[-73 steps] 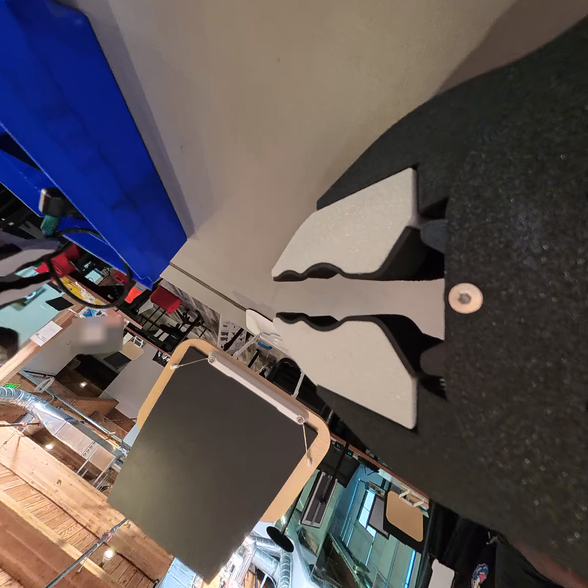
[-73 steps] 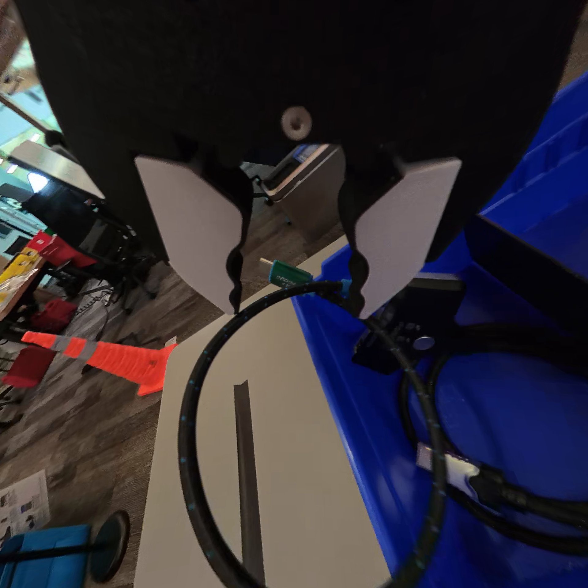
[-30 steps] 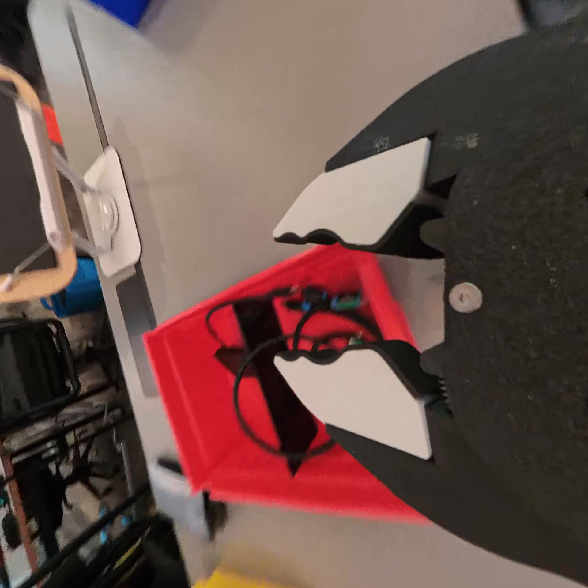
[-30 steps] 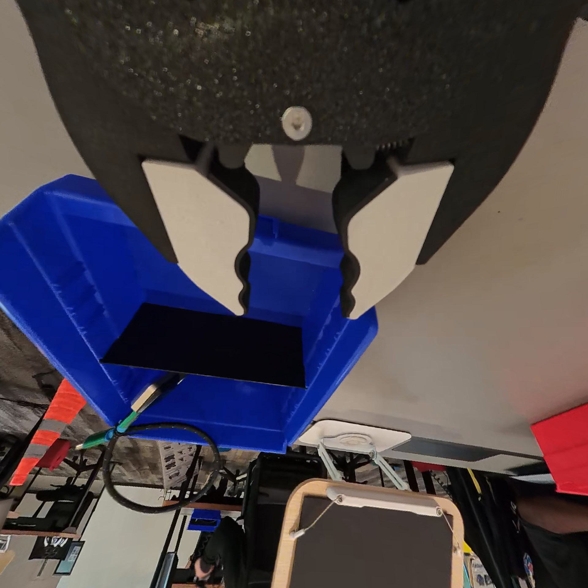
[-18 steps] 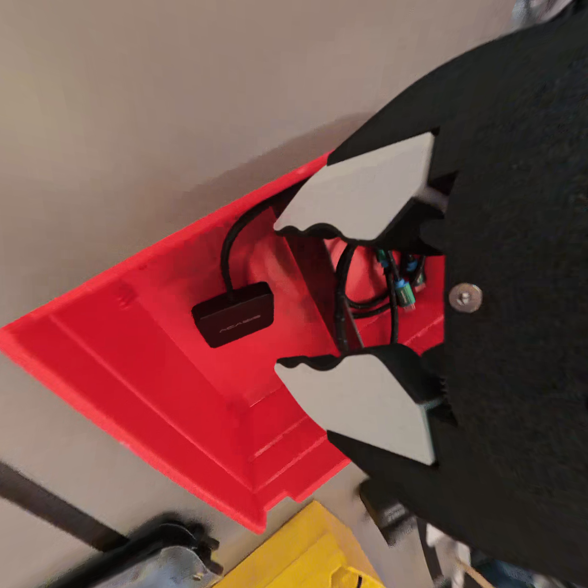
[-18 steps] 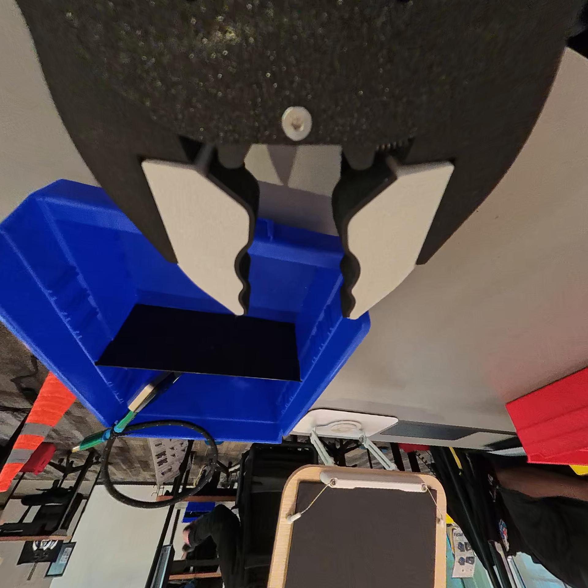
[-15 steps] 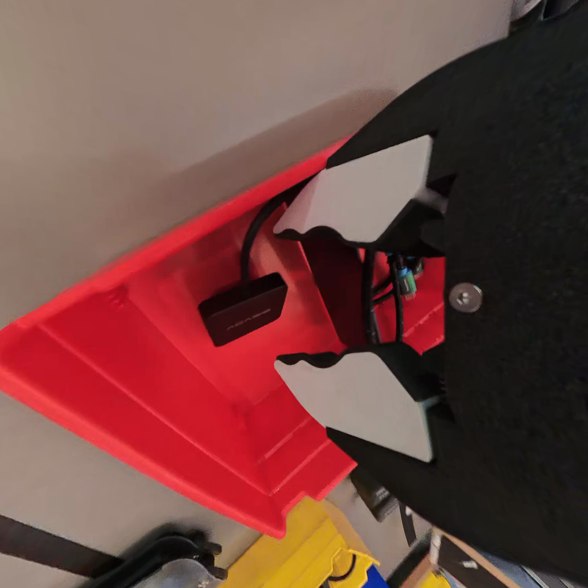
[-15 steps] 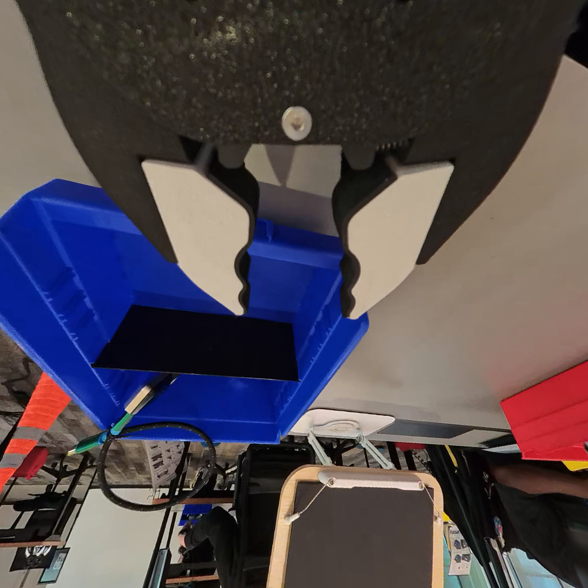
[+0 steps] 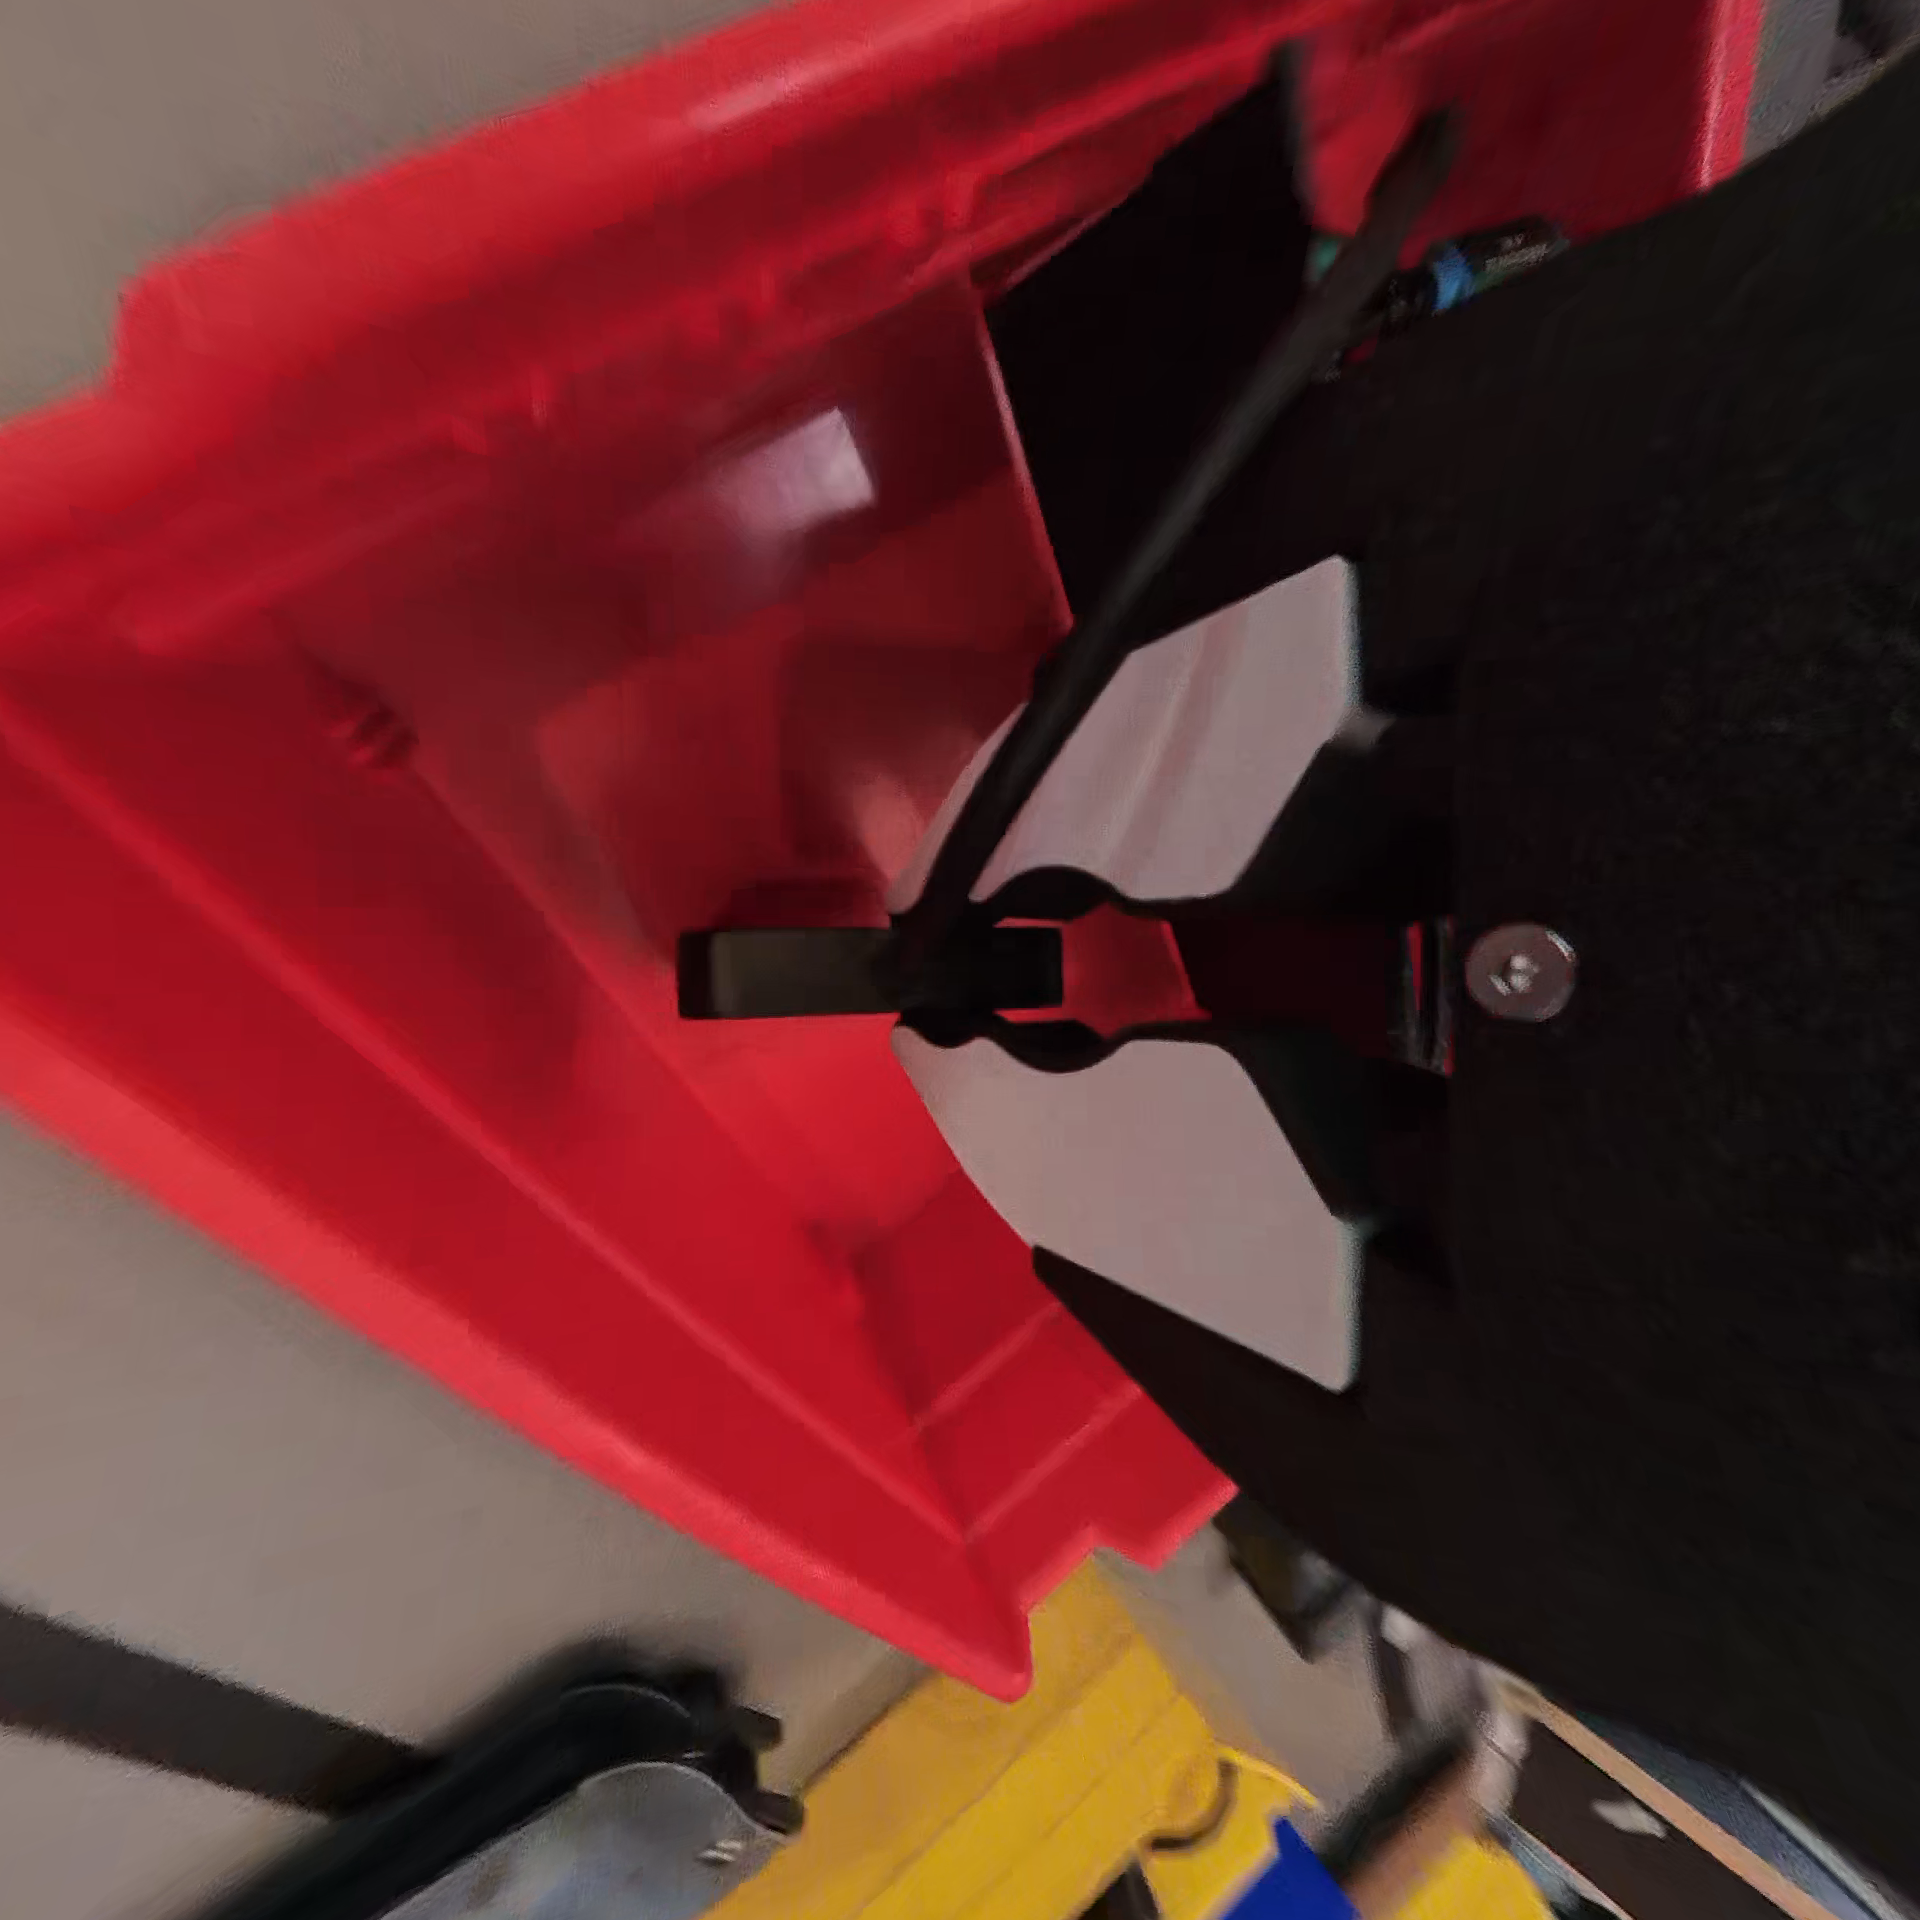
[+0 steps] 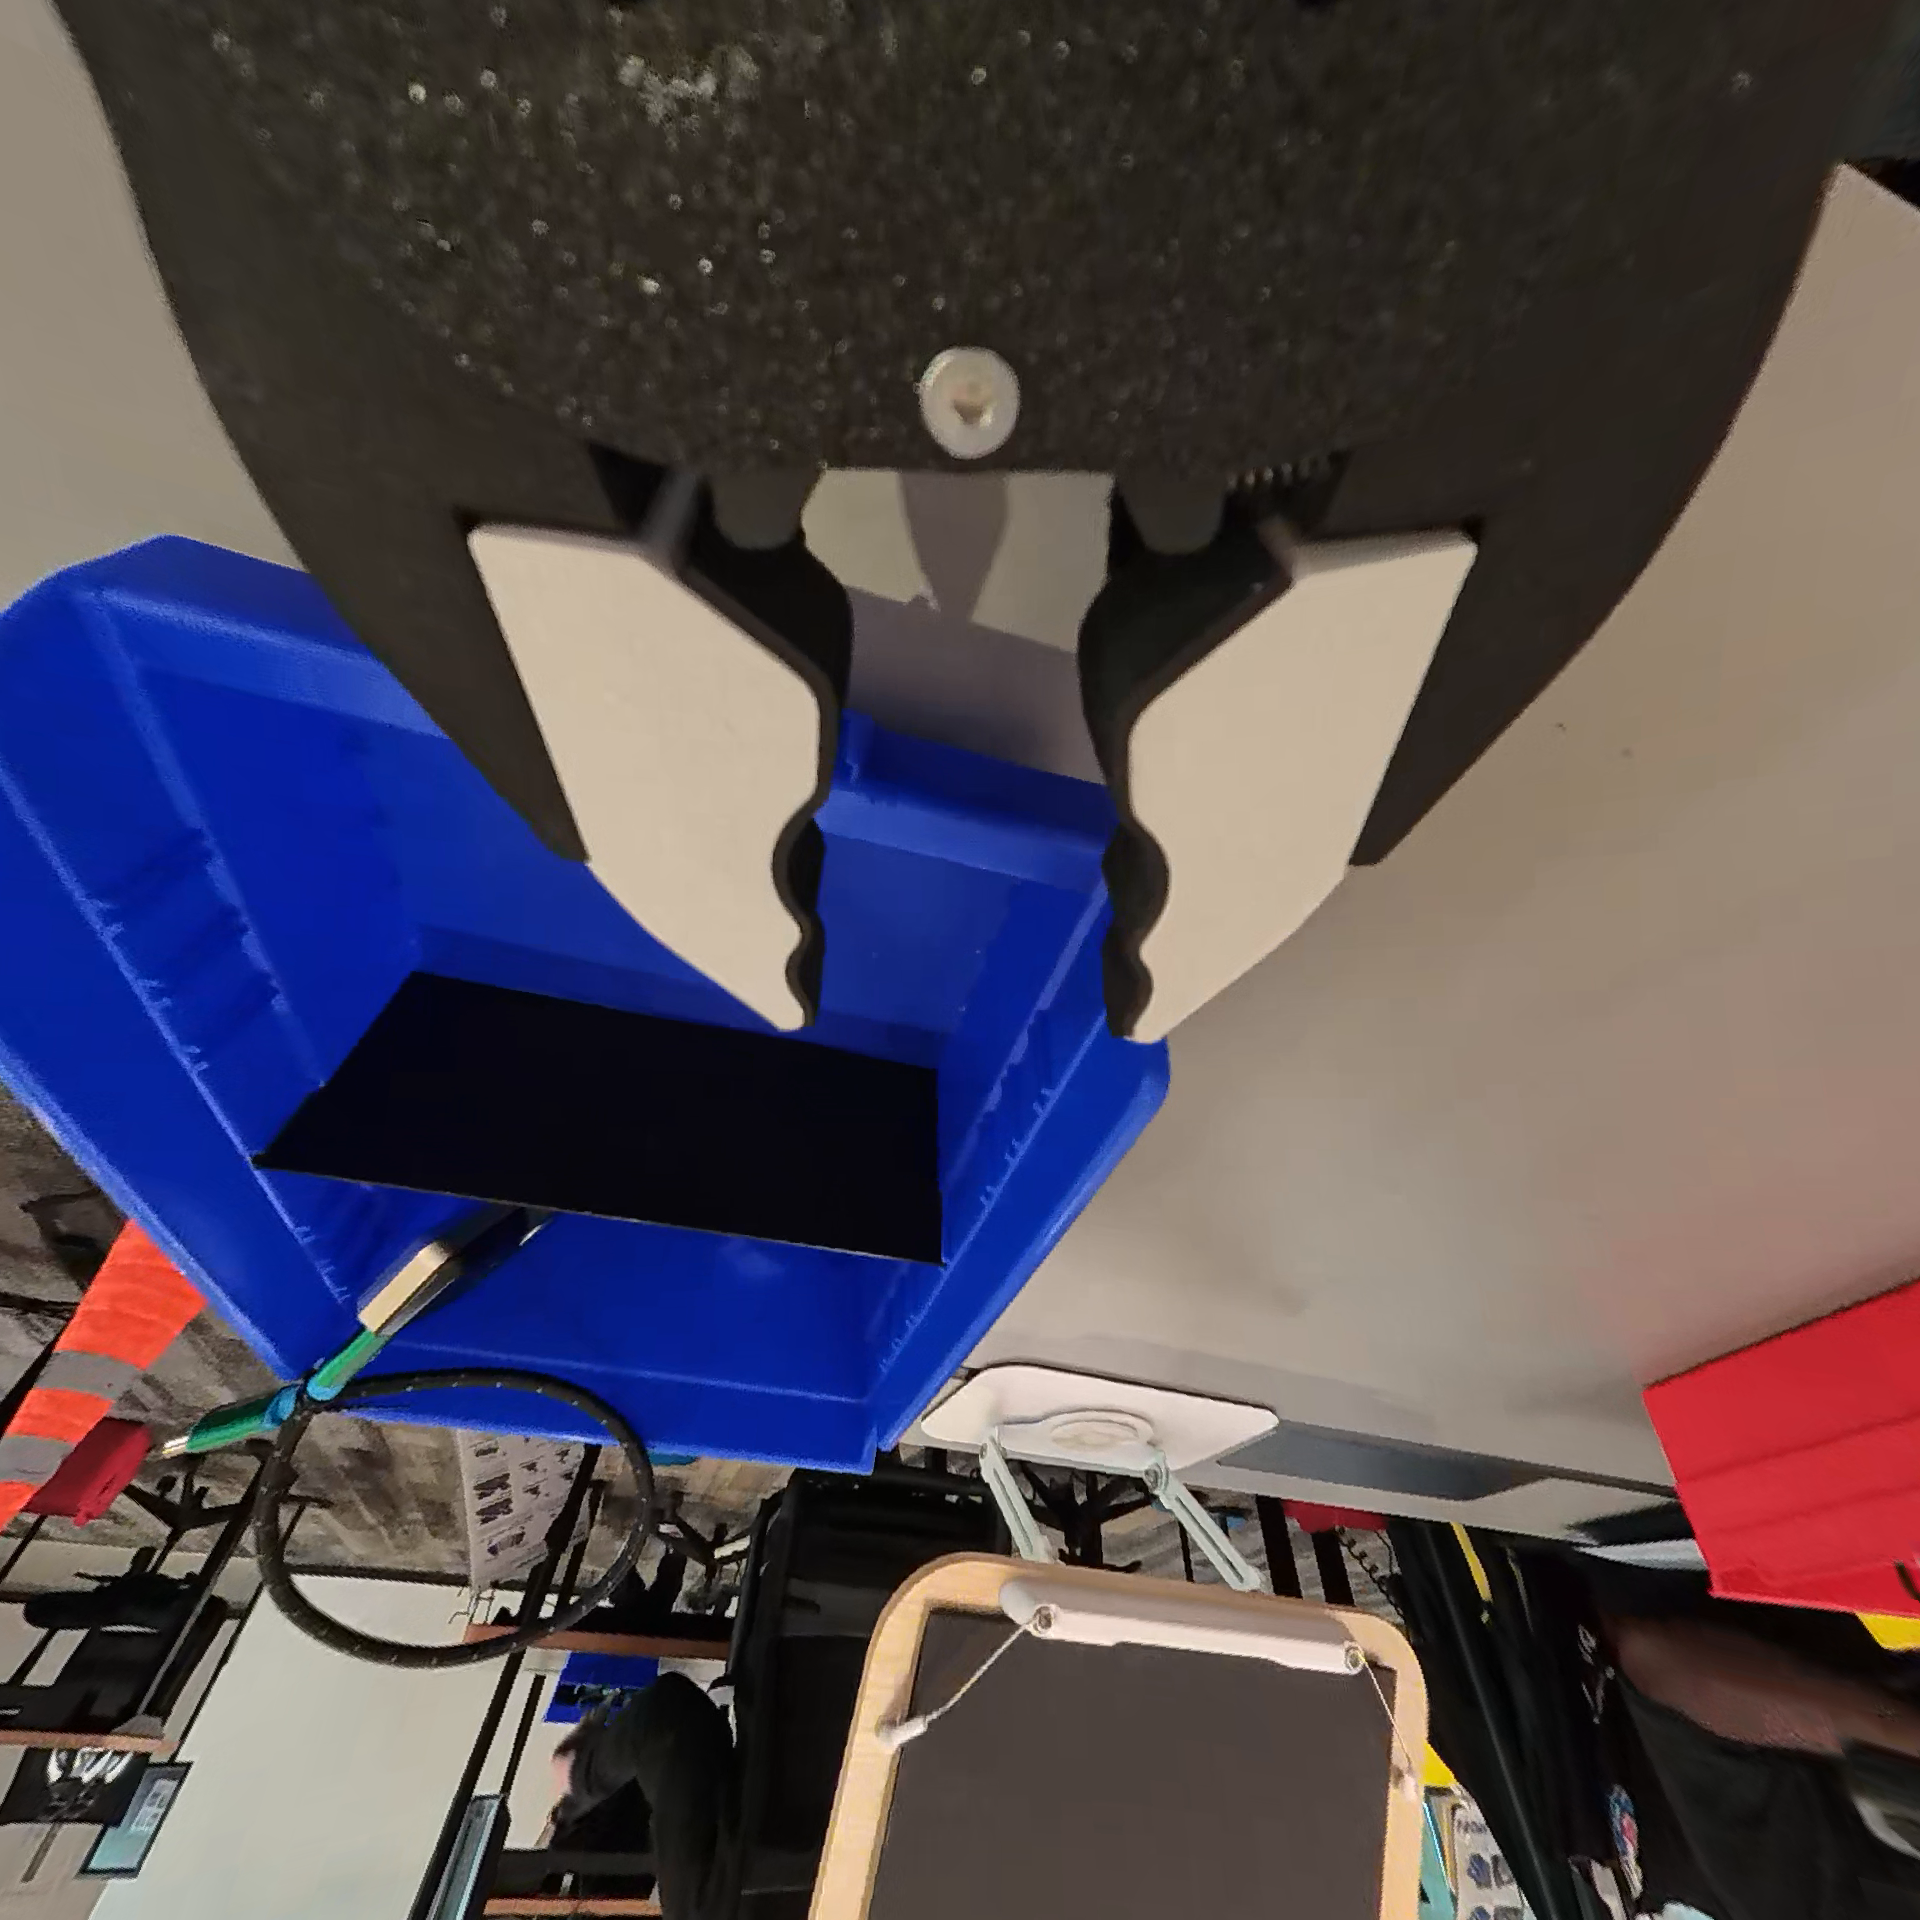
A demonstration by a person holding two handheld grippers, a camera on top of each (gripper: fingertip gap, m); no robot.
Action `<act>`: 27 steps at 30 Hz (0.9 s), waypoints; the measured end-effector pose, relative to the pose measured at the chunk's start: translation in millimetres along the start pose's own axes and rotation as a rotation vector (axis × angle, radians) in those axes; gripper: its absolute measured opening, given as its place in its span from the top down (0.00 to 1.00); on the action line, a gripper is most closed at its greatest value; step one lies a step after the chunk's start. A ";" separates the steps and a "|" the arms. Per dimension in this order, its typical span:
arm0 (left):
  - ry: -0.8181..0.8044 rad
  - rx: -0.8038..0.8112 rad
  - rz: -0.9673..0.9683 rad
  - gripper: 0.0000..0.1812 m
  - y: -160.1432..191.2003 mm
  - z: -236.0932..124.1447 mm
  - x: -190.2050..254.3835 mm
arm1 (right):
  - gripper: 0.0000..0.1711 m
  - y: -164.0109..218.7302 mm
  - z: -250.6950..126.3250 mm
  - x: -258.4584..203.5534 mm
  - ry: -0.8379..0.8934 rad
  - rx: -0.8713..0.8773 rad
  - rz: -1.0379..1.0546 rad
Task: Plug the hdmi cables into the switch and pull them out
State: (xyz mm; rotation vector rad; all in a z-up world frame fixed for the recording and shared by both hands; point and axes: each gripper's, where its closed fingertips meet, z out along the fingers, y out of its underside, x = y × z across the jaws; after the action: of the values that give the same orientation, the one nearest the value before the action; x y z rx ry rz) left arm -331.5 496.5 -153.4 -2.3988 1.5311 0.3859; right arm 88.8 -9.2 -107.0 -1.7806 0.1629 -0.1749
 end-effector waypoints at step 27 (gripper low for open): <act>0.763 1.509 0.790 0.93 -37.7 -302.0 305.6 | 0.77 -155.8 58.6 -243.0 -1.032 0.178 -0.372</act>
State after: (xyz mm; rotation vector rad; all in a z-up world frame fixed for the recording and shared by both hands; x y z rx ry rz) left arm -149.3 145.7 19.4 -0.6817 1.8388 -1.2402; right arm -134.5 129.8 25.5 -1.5100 -0.8943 0.4586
